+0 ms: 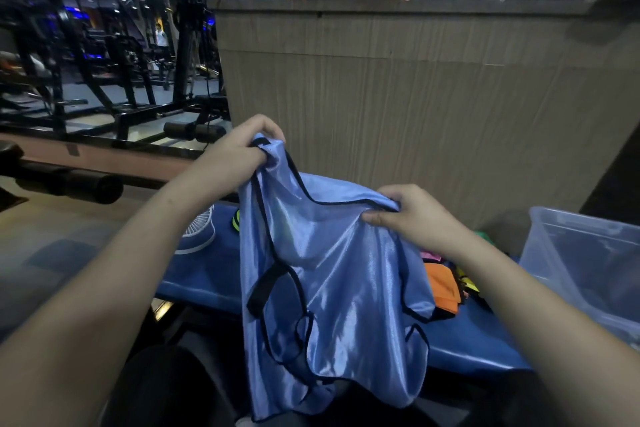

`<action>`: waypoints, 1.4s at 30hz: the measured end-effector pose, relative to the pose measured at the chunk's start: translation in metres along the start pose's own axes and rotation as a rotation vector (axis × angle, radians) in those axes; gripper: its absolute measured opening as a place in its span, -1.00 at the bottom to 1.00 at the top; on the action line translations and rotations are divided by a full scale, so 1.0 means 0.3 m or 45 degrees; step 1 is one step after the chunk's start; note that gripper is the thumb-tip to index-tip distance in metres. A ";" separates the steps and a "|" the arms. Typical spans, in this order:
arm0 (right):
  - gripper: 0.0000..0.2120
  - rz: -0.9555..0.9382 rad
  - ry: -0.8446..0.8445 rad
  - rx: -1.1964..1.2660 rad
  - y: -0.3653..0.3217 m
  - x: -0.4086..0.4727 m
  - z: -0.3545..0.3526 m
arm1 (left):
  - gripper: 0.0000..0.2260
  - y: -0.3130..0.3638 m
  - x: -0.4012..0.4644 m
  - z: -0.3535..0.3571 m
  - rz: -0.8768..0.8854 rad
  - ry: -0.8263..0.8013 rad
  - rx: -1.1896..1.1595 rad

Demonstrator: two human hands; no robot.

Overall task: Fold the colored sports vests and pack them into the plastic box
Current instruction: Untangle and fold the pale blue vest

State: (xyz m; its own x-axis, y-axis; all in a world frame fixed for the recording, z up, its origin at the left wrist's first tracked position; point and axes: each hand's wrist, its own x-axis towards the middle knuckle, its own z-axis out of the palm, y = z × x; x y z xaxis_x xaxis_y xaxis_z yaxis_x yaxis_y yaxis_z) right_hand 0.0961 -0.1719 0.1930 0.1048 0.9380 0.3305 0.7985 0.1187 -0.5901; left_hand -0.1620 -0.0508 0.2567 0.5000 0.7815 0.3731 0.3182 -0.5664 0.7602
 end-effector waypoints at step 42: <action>-0.67 0.116 -0.161 -0.270 0.088 -0.031 -0.110 | -0.84 -0.125 0.029 -0.060 0.190 -0.045 0.347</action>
State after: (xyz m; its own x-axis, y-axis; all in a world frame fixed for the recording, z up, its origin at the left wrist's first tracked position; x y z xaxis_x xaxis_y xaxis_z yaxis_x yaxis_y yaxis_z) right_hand 0.1358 -0.1881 0.1987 0.1178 0.9765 0.1805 0.8968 -0.0265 -0.4416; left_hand -0.1840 -0.0181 0.2410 0.5835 0.6776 0.4477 0.4408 -0.7272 0.5261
